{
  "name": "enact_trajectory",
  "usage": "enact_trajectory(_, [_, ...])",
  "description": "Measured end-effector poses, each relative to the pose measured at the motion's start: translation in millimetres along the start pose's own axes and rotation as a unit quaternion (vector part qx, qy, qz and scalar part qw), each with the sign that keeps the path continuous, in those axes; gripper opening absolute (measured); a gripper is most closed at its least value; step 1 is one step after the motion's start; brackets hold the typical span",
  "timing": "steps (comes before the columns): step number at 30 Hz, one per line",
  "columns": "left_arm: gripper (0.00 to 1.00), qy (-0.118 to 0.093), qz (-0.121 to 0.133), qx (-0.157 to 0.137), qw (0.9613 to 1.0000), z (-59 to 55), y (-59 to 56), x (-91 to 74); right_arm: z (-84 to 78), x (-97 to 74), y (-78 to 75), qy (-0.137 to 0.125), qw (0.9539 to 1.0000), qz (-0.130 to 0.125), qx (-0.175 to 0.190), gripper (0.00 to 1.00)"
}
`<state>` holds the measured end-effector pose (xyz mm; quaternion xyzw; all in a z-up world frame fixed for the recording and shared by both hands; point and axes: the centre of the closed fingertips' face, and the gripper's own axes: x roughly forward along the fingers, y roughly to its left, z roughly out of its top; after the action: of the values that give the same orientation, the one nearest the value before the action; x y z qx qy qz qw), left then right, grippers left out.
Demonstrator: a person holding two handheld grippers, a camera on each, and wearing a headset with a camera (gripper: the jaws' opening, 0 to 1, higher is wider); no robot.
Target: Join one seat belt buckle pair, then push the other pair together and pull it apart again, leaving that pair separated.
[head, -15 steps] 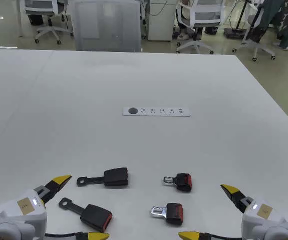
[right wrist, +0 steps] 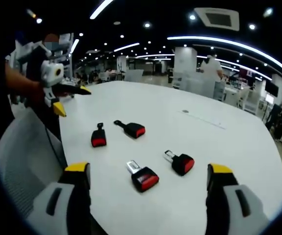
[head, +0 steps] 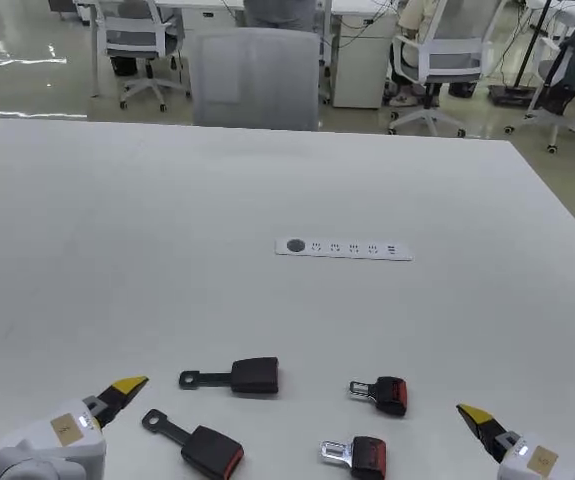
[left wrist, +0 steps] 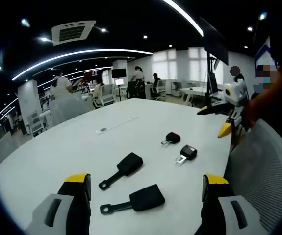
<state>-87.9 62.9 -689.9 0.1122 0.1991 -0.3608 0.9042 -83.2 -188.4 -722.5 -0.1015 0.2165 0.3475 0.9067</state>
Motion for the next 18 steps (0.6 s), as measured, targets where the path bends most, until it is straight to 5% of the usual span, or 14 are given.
enact_trajectory(18, [0.96, 0.001, 0.0, -0.003, 1.0, -0.3, -2.2, -2.0, 1.1, -2.3, 2.1, -0.005, 1.0, 0.002, -0.005, 0.98])
